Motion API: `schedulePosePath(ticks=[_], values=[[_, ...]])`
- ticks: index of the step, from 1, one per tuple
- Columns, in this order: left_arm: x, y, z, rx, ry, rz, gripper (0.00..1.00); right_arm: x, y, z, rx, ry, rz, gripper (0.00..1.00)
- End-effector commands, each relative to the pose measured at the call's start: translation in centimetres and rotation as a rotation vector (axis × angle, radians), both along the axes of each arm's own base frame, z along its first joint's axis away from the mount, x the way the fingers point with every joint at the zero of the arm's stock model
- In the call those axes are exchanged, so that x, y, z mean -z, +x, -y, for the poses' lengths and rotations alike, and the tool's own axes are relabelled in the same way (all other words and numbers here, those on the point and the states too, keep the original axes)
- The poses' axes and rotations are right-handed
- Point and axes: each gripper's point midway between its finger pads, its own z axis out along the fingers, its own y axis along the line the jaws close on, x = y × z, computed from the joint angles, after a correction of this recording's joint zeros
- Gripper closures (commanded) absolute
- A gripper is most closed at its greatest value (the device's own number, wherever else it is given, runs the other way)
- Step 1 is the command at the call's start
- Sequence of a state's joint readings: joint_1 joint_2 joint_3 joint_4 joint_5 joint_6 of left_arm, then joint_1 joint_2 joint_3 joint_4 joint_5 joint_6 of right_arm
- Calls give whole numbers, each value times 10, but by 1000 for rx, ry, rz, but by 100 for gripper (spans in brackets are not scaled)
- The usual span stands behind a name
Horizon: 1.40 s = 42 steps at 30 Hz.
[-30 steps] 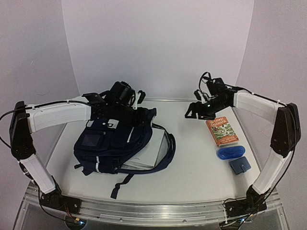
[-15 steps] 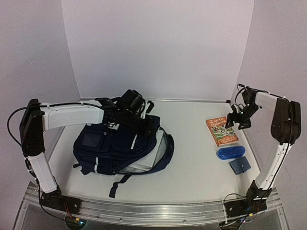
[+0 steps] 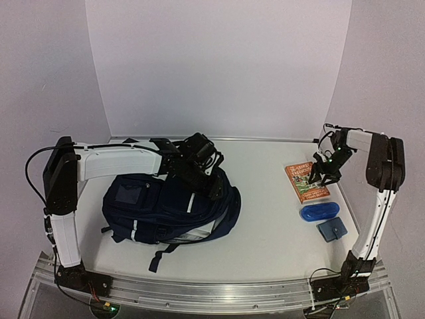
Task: Pack the student bag
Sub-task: Place the book in the student bag, then pick up the book from the center of the board.
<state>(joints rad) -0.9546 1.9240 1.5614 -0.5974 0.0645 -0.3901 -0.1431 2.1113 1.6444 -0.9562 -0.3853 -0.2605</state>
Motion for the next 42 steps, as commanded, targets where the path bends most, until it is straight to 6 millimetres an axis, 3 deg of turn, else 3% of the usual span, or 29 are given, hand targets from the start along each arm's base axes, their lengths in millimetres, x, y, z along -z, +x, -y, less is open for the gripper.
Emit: schedulePosePath(ticks=[1,4,6,12,16,20,26,31,38,42], values=[[-37,15,11,3,-52,76,39,0,0,-23,10,129,-38,31],[-49,22,21,14,-80,97,37,-3,-2,-32,22,170,-47,29],[-55,27,28,17,-96,108,37,-16,1,-31,27,162,-15,26],[-63,32,41,22,-143,120,27,-56,22,9,-9,-81,126,15],[-67,34,44,23,-164,131,17,-54,25,41,9,-173,122,9],[-69,36,52,29,-197,135,10,-30,20,56,34,-155,54,6],[-63,47,73,35,-237,122,10,0,12,30,29,4,-42,12],[-56,53,87,39,-293,88,10,4,10,10,20,108,-62,18],[-35,68,104,35,-308,73,12,-4,-4,-48,-67,210,-81,26],[-25,86,115,17,-323,70,12,7,-12,-81,-120,195,-81,31]])
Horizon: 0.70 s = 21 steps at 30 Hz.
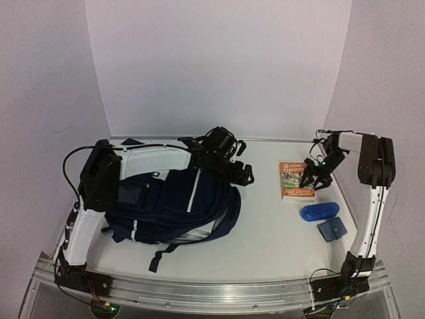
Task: Pack the student bag
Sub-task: Pick up the book from the center of the board.
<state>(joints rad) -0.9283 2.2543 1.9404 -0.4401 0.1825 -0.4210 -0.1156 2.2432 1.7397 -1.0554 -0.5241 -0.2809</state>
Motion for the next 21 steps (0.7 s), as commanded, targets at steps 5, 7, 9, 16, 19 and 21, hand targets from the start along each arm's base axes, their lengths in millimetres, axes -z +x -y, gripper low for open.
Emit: schedulePosePath(ticks=[5,7,9,16,19,21], values=[[-8,44,33,-28,-138,7,13,3,-16,-82,-54,69,26,40],[-5,52,37,-29,-147,14,13,8,-14,-82,-27,63,35,39],[4,59,41,-26,-150,12,13,13,-11,-78,-3,42,44,38],[17,75,54,-4,-204,16,12,-14,5,-73,116,28,132,20],[23,76,59,8,-232,-4,11,-23,22,-64,166,-11,186,14],[26,75,60,7,-239,-17,11,-17,35,-59,172,-40,202,13]])
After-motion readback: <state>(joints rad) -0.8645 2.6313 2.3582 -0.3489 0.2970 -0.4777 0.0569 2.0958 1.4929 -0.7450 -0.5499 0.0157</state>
